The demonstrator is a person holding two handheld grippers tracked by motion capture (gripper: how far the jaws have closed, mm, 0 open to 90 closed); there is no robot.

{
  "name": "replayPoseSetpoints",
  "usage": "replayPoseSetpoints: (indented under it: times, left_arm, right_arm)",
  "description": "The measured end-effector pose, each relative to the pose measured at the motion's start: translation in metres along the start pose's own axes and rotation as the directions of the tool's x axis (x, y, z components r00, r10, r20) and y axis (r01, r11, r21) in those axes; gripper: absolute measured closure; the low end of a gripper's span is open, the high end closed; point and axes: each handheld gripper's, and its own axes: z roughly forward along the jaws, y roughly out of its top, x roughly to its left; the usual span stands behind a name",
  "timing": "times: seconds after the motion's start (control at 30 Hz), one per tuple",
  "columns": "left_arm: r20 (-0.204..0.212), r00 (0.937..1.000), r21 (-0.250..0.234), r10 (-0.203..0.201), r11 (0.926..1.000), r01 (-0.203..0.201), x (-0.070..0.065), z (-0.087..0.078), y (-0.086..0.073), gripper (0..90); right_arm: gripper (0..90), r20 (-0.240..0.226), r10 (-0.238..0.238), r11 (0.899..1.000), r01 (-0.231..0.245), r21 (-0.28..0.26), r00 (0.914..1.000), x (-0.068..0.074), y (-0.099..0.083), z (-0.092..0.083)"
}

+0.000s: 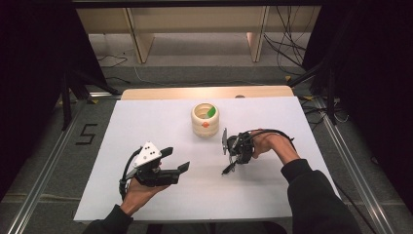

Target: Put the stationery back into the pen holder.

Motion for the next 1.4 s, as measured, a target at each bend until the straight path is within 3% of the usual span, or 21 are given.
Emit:
replayPoseSetpoints:
  times: [0.3, 0.5, 0.7, 0.77, 0.87, 0.93, 0.97, 1.07, 1.1, 1.13, 1.17, 1.2, 1.27, 1.33, 1.37, 1.4]
  left_arm:
    - [-0.002, 1.0, 0.001, 0.001, 1.0, -0.001, 0.001, 0.0, 0.0, 22.0]
    - [-0.003, 1.0, 0.004, -0.002, 1.0, 0.002, 0.002, 0.0, 0.0, 22.0]
    - [-0.005, 1.0, 0.011, -0.005, 0.9999, 0.005, 0.003, 0.001, 0.0, 22.0]
    - [-0.008, 1.0, 0.012, -0.005, 0.9999, 0.005, 0.003, 0.001, 0.0, 22.1]
    - [-0.012, 0.9999, 0.023, -0.011, 0.9997, 0.011, 0.004, 0.001, 0.0, 22.0]
    - [-0.015, 0.9998, 0.036, -0.014, 0.9993, 0.015, 0.005, 0.001, 0.001, 22.0]
    - [-0.017, 0.9997, 0.044, -0.018, 0.9989, 0.018, 0.006, 0.002, 0.001, 22.0]
    - [-0.021, 0.9995, 0.059, -0.023, 0.9979, 0.025, 0.007, 0.002, 0.002, 21.9]
    - [-0.023, 0.9995, 0.065, -0.021, 0.9976, 0.023, 0.008, 0.002, 0.003, 21.8]
    - [-0.023, 0.9994, 0.068, -0.024, 0.9974, 0.025, 0.008, 0.002, 0.003, 21.7]
    - [-0.023, 0.9995, 0.071, -0.023, 0.9971, 0.025, 0.009, 0.002, 0.004, 21.7]
    - [-0.019, 0.9995, 0.077, -0.026, 0.9967, 0.028, 0.01, 0.002, 0.005, 21.7]
    - [-0.011, 0.9996, 0.096, -0.025, 0.9951, 0.026, 0.01, 0.003, 0.006, 21.5]
    - [-0.007, 0.9997, 0.107, -0.024, 0.994, 0.025, 0.01, 0.005, 0.008, 21.1]
    - [-0.005, 0.9998, 0.112, -0.018, 0.9935, 0.019, 0.01, 0.005, 0.009, 21.1]
    - [-0.011, 0.9999, 0.112, -0.012, 0.9936, 0.013, 0.009, 0.005, 0.01, 21.1]
  right_arm:
    - [77.4, -0.016, -0.022, 1.0, 0.022, 0.002, 0.9996, 0.004, 0.0, -0.001]
    - [79.8, 0.002, -0.008, 0.999, 0.008, -0.053, 1.0, 0.008, -0.006, -0.004]
    - [79.9, 0.12, -0.014, 0.994, 0.027, -0.11, 0.9926, 0.014, -0.011, -0.025]
    - [79.9, 0.178, -0.008, 0.993, 0.029, -0.118, 0.9839, 0.02, -0.01, -0.031]
    - [79.9, 0.273, -0.015, 0.988, 0.057, -0.147, 0.962, 0.03, -0.007, -0.037]
    - [79.9, 0.335, -0.02, 0.984, 0.078, -0.16, 0.9421, 0.039, -0.005, -0.039]
    - [79.9, 0.374, -0.025, 0.983, 0.09, -0.157, 0.927, 0.044, -0.003, -0.039]
    - [79.8, 0.493, -0.037, 0.981, 0.124, -0.146, 0.8695, 0.06, 0.0, -0.037]
    - [79.9, 0.534, -0.038, 0.981, 0.133, -0.14, 0.8445, 0.065, 0.001, -0.036]
    - [79.9, 0.582, -0.043, 0.979, 0.15, -0.137, 0.8124, 0.071, 0.002, -0.035]
    - [79.9, 0.618, -0.039, 0.978, 0.156, -0.136, 0.7855, 0.077, 0.003, -0.034]
    - [79.9, 0.646, -0.036, 0.978, 0.159, -0.133, 0.7623, 0.082, 0.003, -0.033]
    - [79.9, 0.709, -0.054, 0.979, 0.178, -0.102, 0.7031, 0.093, 0.005, -0.031]
    - [79.9, 0.752, -0.042, 0.975, 0.193, -0.114, 0.6584, 0.102, 0.006, -0.03]
    - [79.9, 0.762, -0.037, 0.974, 0.194, -0.117, 0.6462, 0.106, 0.007, -0.03]
    - [79.9, 0.784, -0.039, 0.974, 0.2, -0.109, 0.6197, 0.11, 0.007, -0.029]
